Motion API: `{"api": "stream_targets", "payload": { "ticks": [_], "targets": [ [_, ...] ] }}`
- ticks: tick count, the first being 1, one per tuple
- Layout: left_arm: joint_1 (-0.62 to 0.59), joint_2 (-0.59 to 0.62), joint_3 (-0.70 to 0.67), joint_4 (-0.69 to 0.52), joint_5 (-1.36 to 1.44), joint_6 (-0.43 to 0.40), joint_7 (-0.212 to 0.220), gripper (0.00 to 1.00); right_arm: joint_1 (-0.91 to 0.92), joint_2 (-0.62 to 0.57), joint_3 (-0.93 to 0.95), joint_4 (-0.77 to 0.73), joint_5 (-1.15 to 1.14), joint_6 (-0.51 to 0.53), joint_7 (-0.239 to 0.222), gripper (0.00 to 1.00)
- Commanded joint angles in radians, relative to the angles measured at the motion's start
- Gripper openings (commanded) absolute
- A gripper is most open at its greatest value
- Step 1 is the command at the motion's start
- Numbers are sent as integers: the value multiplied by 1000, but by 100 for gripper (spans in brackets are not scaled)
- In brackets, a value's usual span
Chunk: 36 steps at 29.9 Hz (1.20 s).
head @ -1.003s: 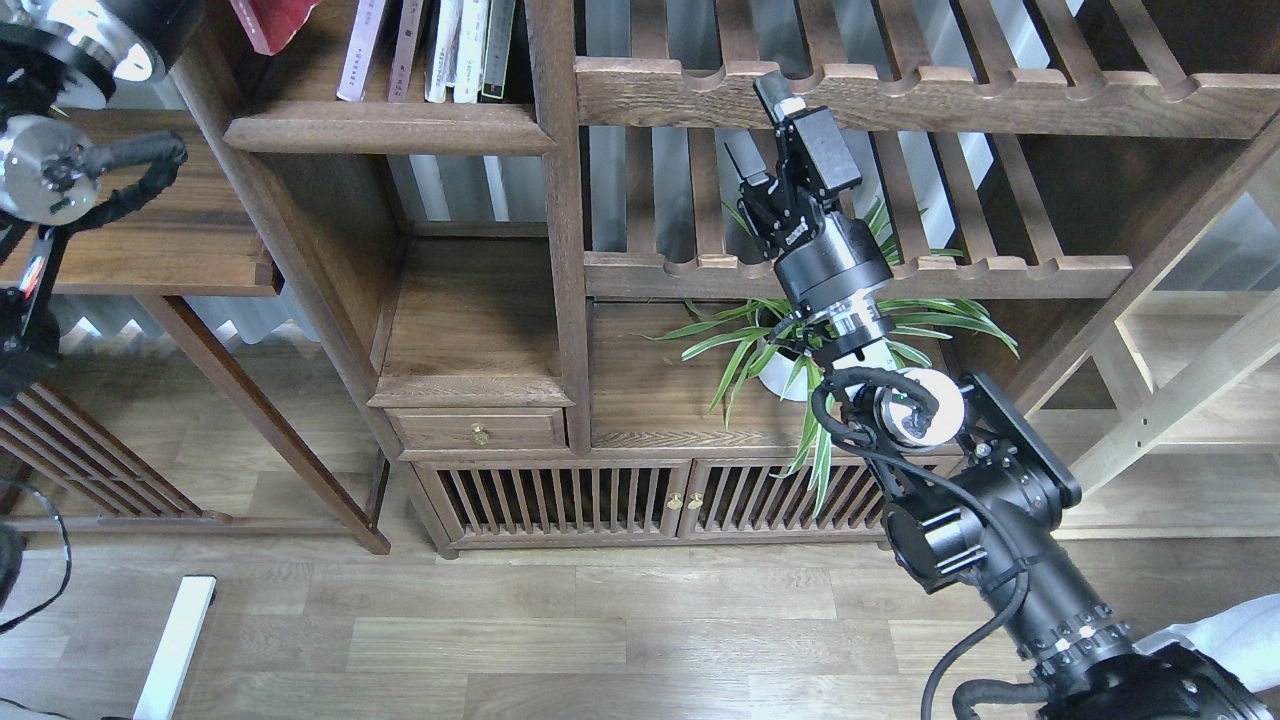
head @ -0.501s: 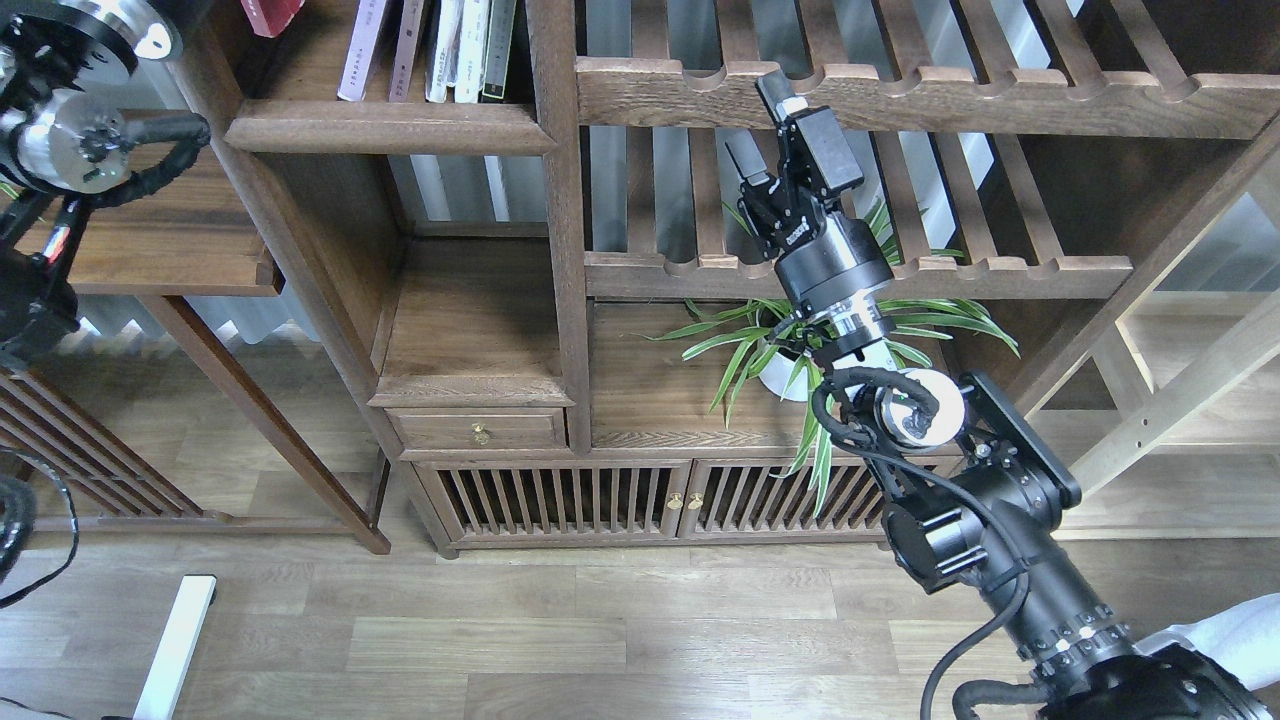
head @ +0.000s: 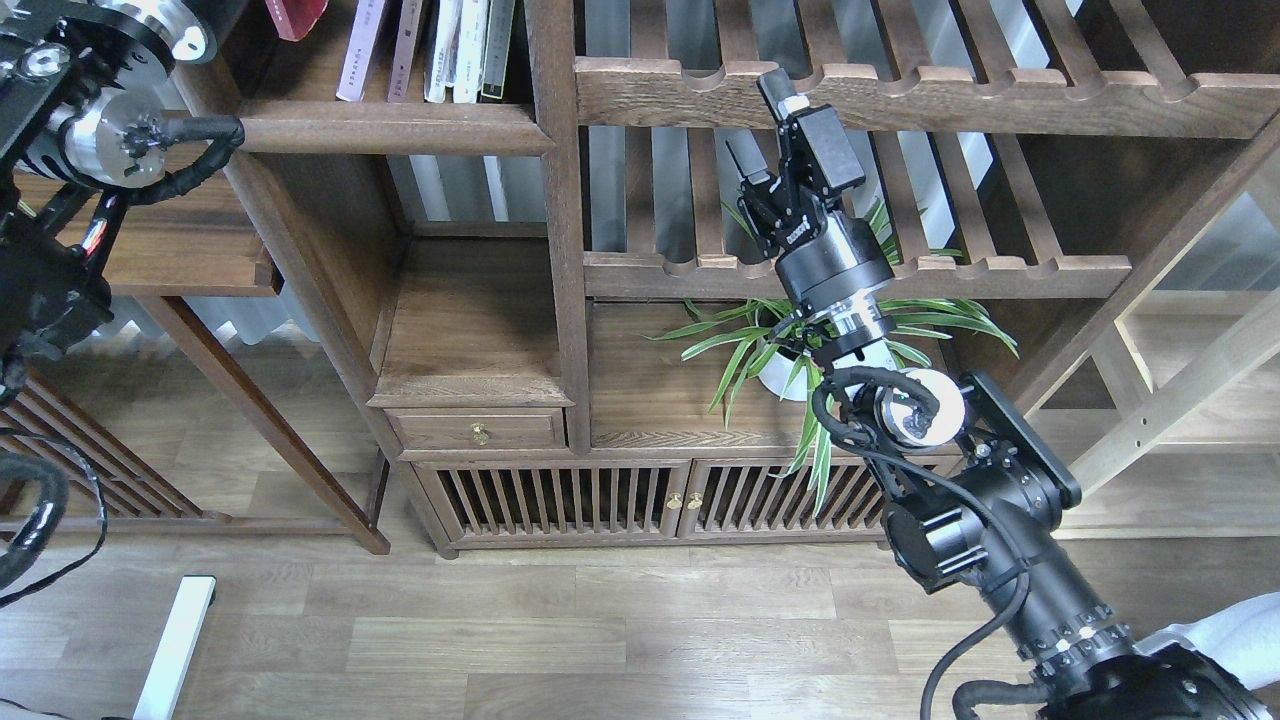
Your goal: Organize books on shelf
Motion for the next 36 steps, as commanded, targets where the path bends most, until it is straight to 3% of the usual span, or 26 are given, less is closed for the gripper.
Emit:
{"api": "stream_targets", "payload": {
  "ticks": [1,15,36],
  "targets": [
    [-9,-5,15,16,-1,-1,-6,1,0,0,1,0,0,2,1,91],
    [-81,-39,94,120,-55,-4,-47,2,0,0,17,2,2,1,-1,91],
    [-84,-33,154,160,-55,-2,-50,5,-1,0,21,2,3,-1,-1,91]
  ]
}}
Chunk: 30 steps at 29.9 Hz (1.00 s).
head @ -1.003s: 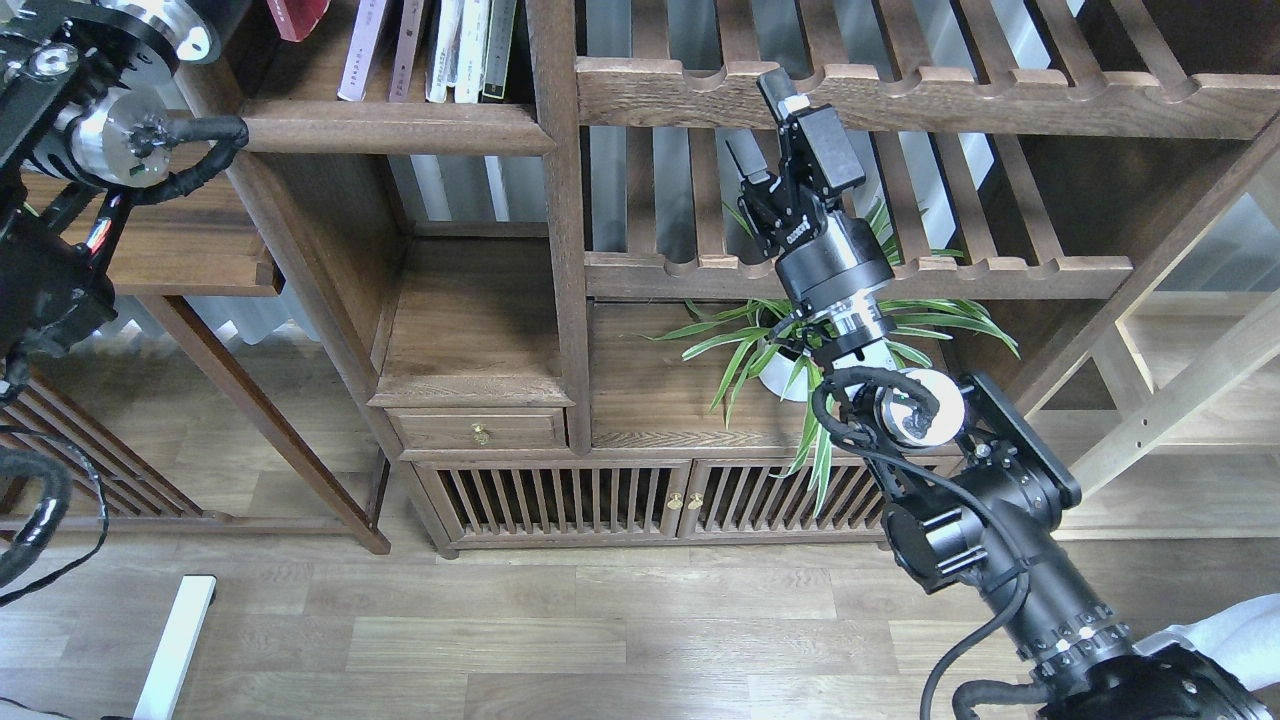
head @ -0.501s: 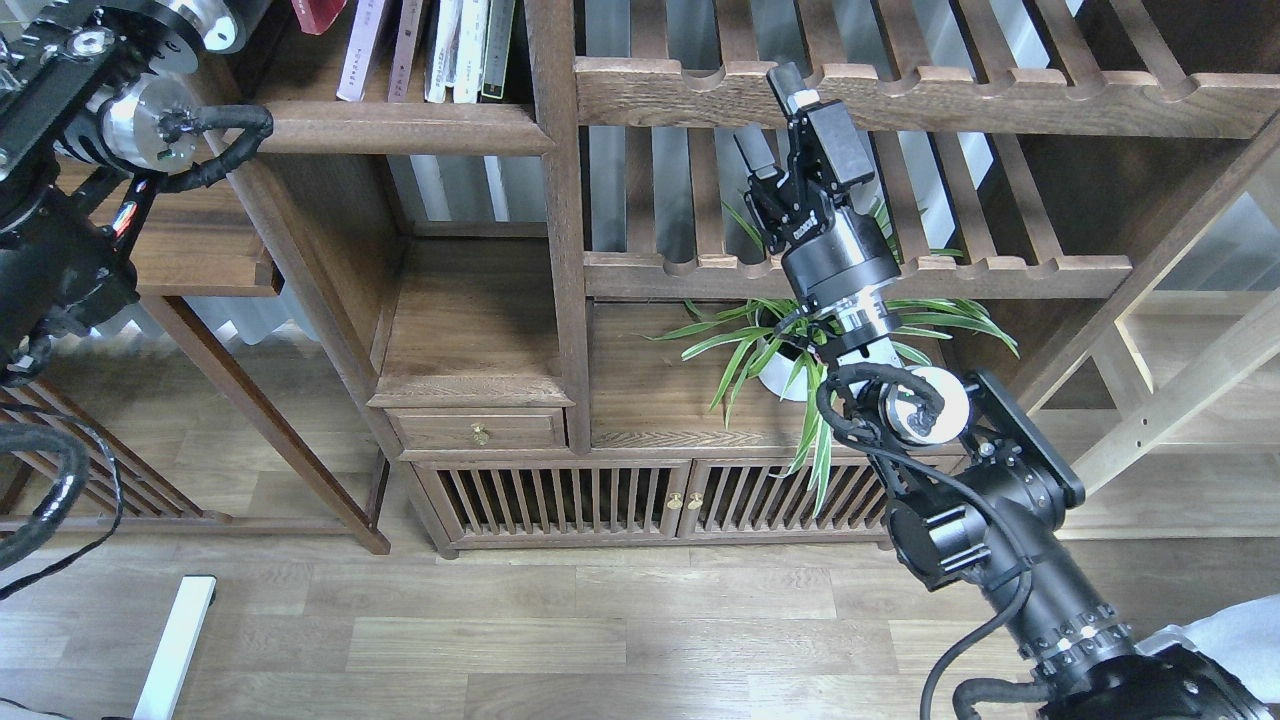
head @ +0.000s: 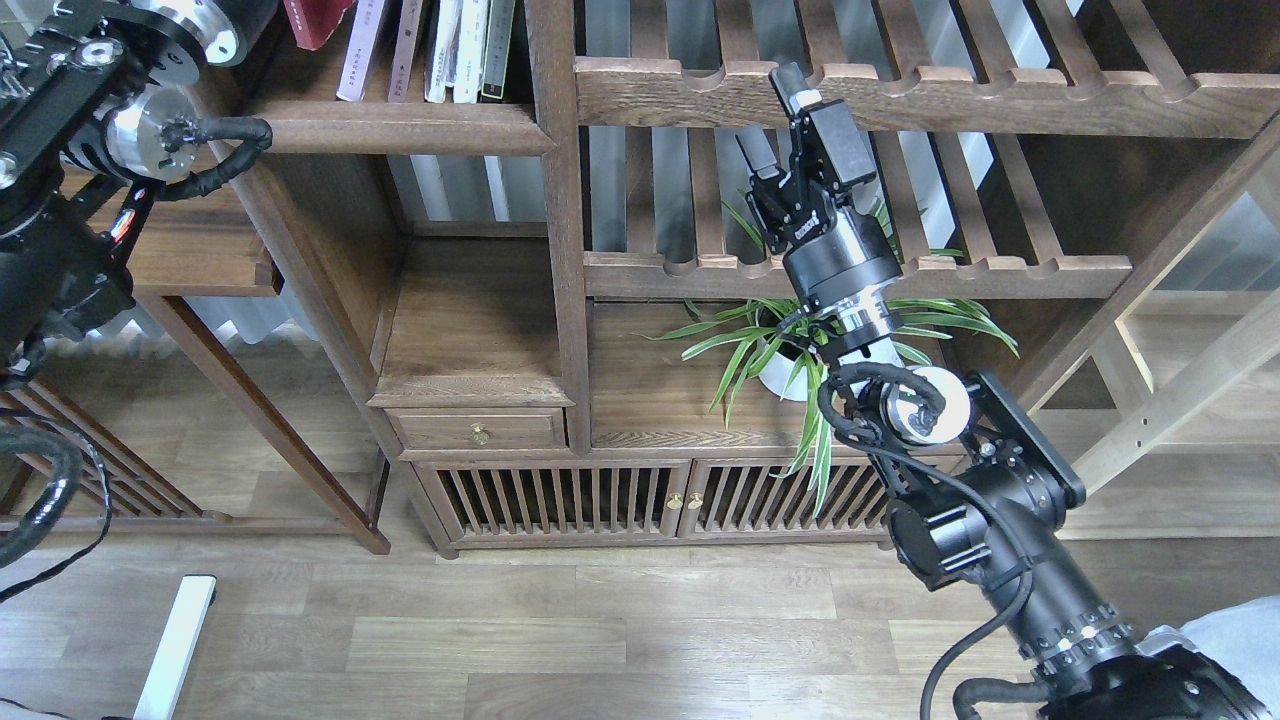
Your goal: Organize books on shelf
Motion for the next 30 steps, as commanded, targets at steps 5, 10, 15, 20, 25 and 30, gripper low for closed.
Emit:
{"api": "stream_targets", "payload": {
  "ticks": [5,10,15,20,25,30],
  "targets": [
    [0,-6,12,18,0,0,-4,5,0,0,1,0,3,0,0,91],
    [0,-8,15,21,0,0,-4,5,0,0,1,0,12,0,0,91],
    [0,-8,16,29,0,0,-4,5,0,0,1,0,12,0,0,91],
    [0,-8,22,32,0,0,2,10,0,0,1,0,14,0,0,91],
    [0,-9,29,35,-1,0,4,15,0,0,1,0,14,0,0,91],
    [0,-11,29,34,-1,2,5,16,0,0,1,0,14,0,0,91]
  ]
}}
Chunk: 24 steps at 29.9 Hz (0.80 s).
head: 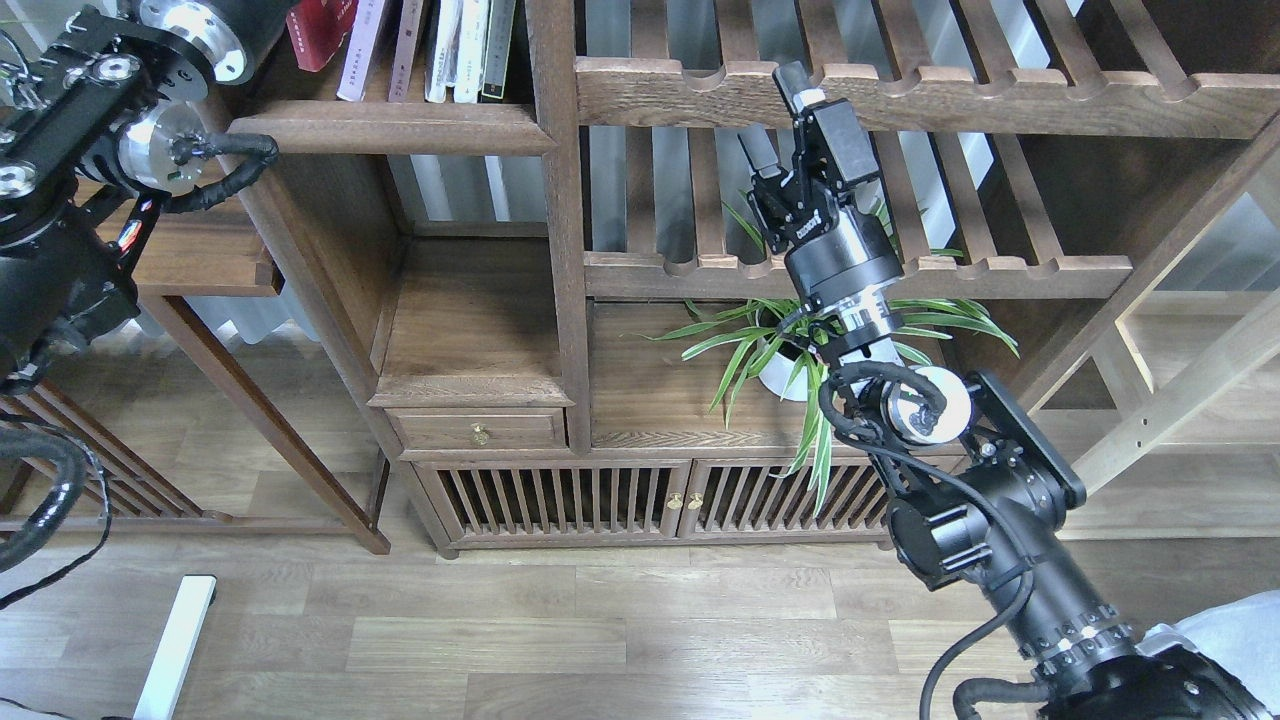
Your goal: Organize books on shelf
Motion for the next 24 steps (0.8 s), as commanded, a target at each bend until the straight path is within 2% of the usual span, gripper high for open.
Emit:
{"api": "stream_targets", "payload": {
  "ticks": [1,24],
  "targets": [
    [0,-2,2,-1,0,5,2,18,0,0,0,0,0,0,0,91],
    [0,2,28,-1,0,8,-20,24,2,0,12,0,0,0,0,91]
  ]
}}
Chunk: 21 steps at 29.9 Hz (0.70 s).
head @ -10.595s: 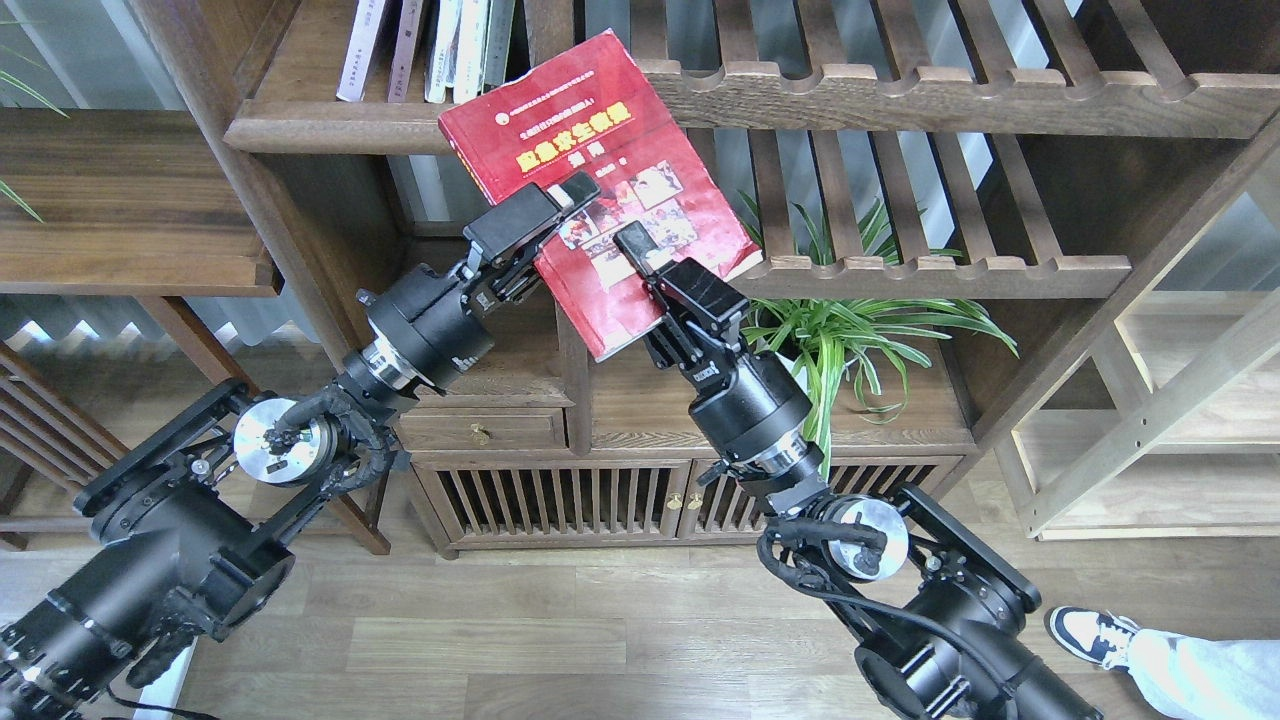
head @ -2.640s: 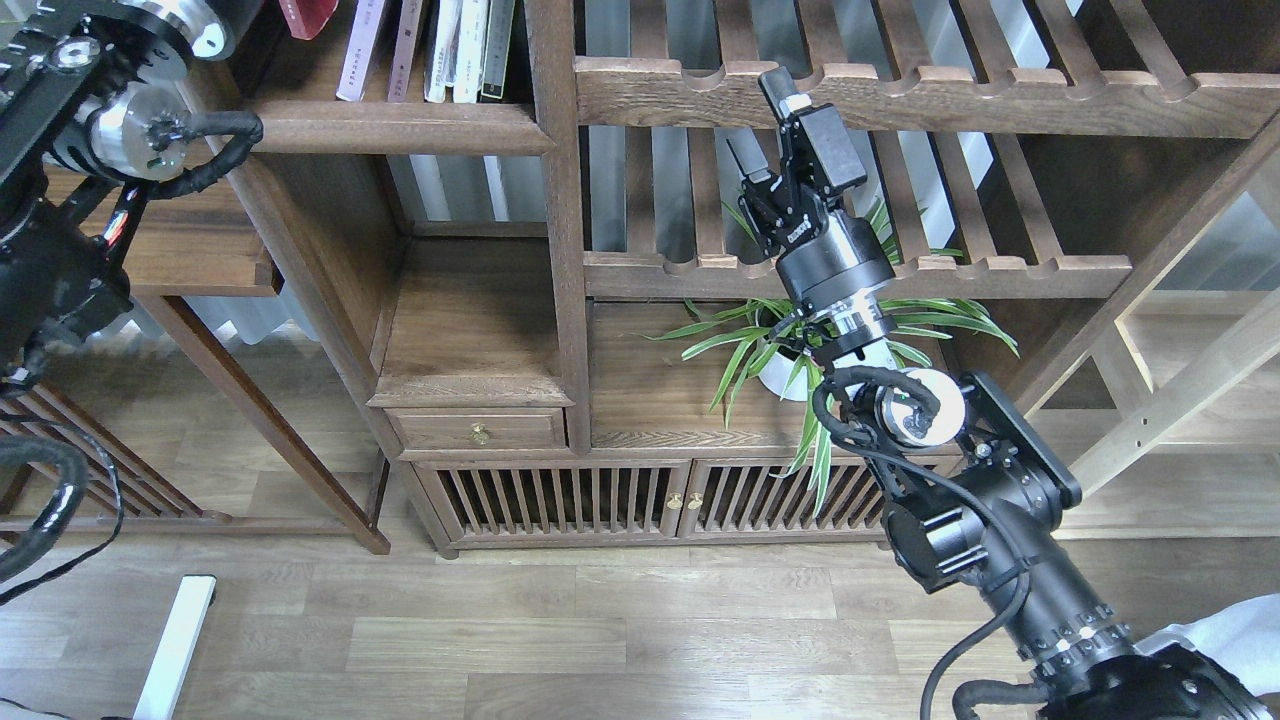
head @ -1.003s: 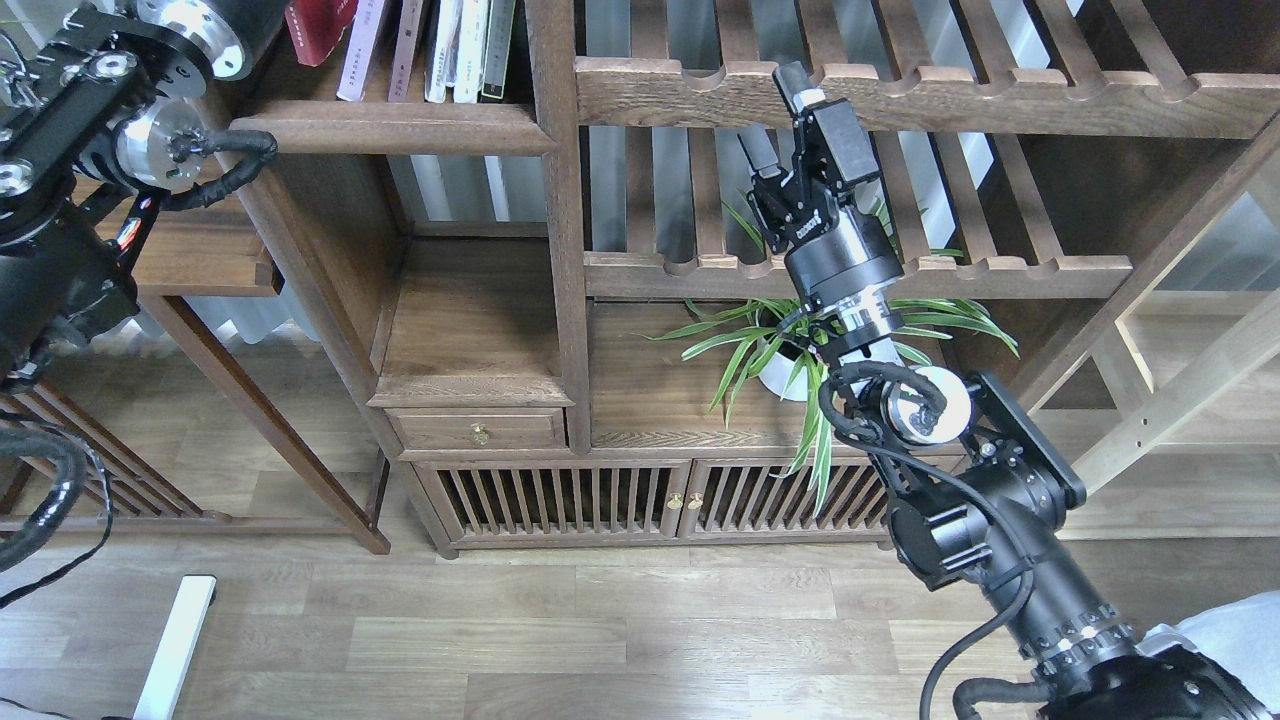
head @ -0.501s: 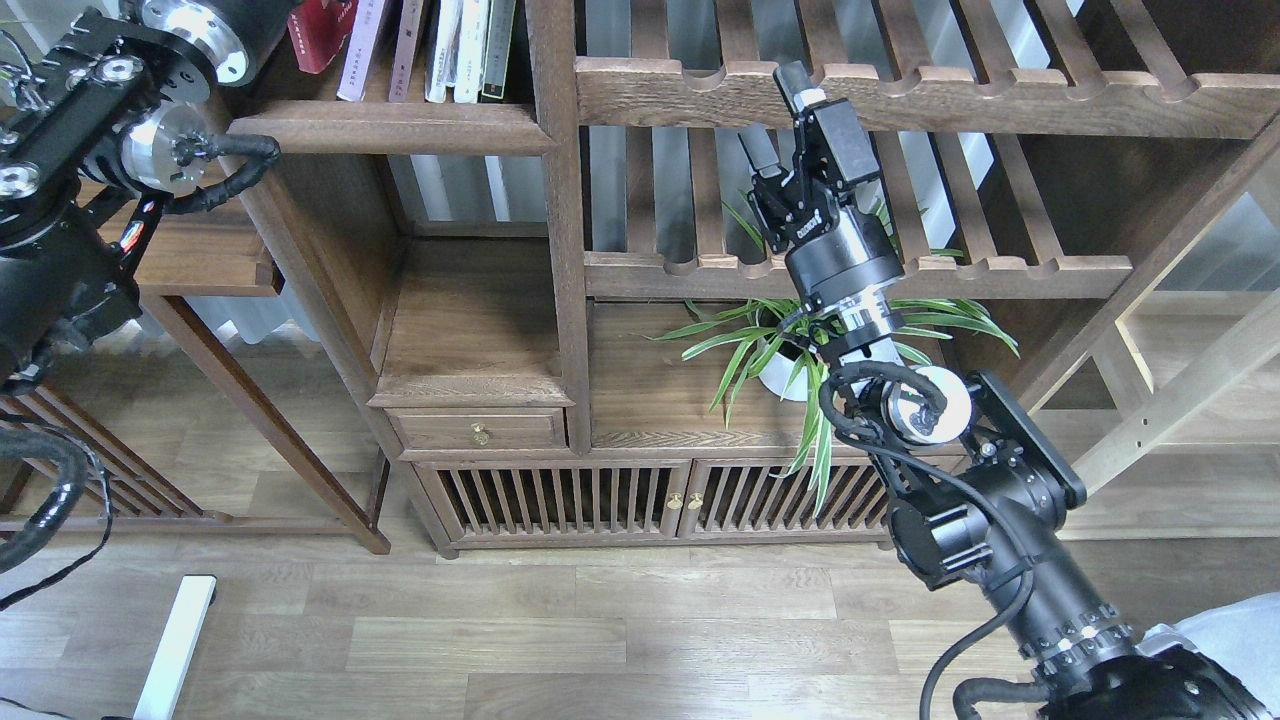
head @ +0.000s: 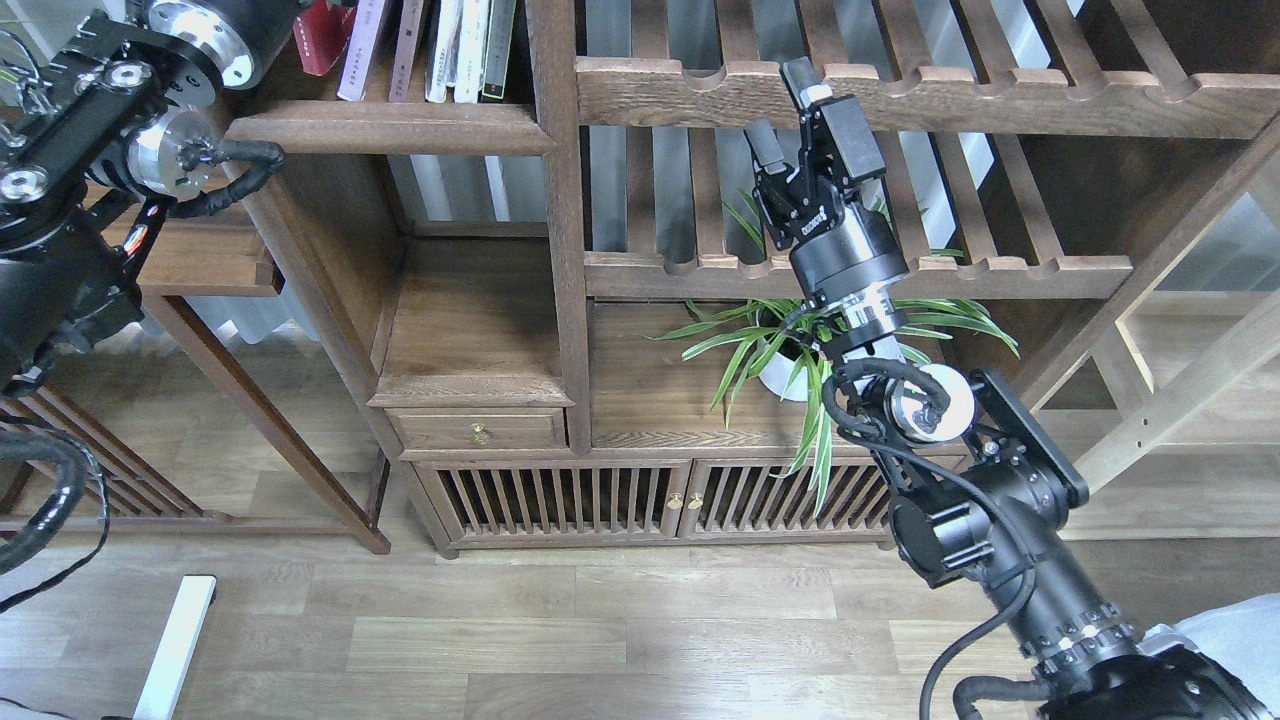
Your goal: Organize books on shelf
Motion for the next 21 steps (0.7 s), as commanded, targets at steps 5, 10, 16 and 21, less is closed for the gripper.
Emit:
{"api": "stream_targets", "payload": {
  "ticks": [5,10,16,21],
  "targets": [
    [0,0,0,0,0,3,1,27,2,0,0,0,0,0,0,91],
    [0,-1,2,0,0,7,1,30,2,0,0,0,0,0,-2,91],
    [0,-3,0,2,0,7,-1,30,2,0,0,0,0,0,0,91],
    [-12,-10,-1,0,0,9,-1,31,0,0,0,0,0,0,-2,91]
  ]
}}
